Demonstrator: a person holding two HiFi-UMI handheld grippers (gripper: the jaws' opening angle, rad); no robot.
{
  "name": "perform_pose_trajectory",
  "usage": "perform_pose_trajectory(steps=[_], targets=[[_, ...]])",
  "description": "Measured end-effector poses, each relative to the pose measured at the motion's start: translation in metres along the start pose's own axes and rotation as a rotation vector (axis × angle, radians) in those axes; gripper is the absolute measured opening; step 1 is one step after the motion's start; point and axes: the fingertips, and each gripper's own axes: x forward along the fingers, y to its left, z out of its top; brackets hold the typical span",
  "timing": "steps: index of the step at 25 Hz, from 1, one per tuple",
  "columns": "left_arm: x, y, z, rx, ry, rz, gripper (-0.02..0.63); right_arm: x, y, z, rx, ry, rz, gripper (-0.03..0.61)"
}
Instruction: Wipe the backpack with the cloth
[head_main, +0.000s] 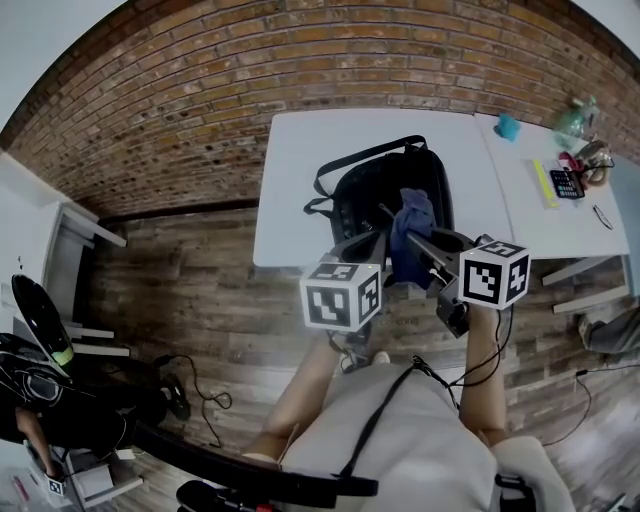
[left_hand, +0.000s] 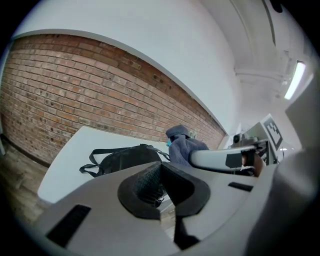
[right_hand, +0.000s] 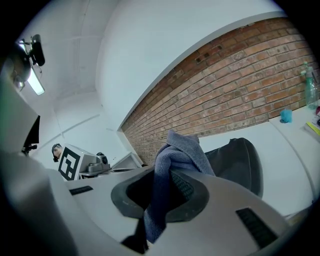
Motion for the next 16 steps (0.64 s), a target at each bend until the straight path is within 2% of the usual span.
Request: perform_pose_trajectory(steps=[16], targets=[[-0.0057,0.0011,0.0005,-0.015,-0.005,-0.012,0.003,-0.0005,0.0048,-0.0014,-0.004,-0.001,0.001,0.038]])
